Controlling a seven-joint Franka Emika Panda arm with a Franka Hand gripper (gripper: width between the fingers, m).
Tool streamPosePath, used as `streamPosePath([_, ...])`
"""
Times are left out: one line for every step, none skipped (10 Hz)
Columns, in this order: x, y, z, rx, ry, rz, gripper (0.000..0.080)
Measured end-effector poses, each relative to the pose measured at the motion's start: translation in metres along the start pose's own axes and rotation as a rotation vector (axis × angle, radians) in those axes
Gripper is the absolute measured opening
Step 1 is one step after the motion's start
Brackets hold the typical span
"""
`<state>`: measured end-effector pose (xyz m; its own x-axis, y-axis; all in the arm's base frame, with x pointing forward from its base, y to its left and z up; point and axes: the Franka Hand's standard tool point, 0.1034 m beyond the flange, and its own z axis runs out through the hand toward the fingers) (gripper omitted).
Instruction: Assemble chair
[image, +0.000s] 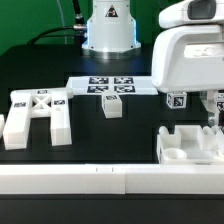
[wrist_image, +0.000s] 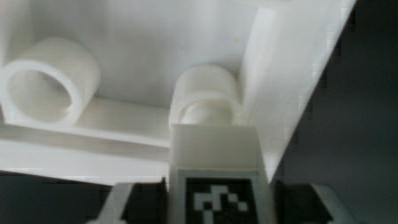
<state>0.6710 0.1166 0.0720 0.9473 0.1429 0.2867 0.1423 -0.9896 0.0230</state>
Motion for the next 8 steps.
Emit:
streamPosePath([0.0000, 0.0001, 0.0000, 0.000, 0.000, 0.004, 0.0287])
streamPosePath([0.0001, 0.0001, 0.0000, 0.000, 0.000, 0.006, 0.0287])
streamPosePath([0.0001, 0.0002, 0.0000, 0.002, 0.000, 0.044, 0.0287])
streamPosePath([0.0000, 0.0011, 0.0001, 0.006, -0.001, 0.113, 0.0287])
streamPosePath([-0.0001, 0.0016, 0.0002, 0.010, -0.001, 0.160, 0.0287])
streamPosePath([-0.0002, 0.0024, 0.0004, 0.015, -0.002, 0.256, 0.0287])
streamPosePath([-0.0006, 0.0035, 0.0007, 0.019, 0.003, 0.373, 0.0287])
streamPosePath([-0.0007, 0.0038, 0.0007, 0.018, 0.003, 0.415, 0.0287])
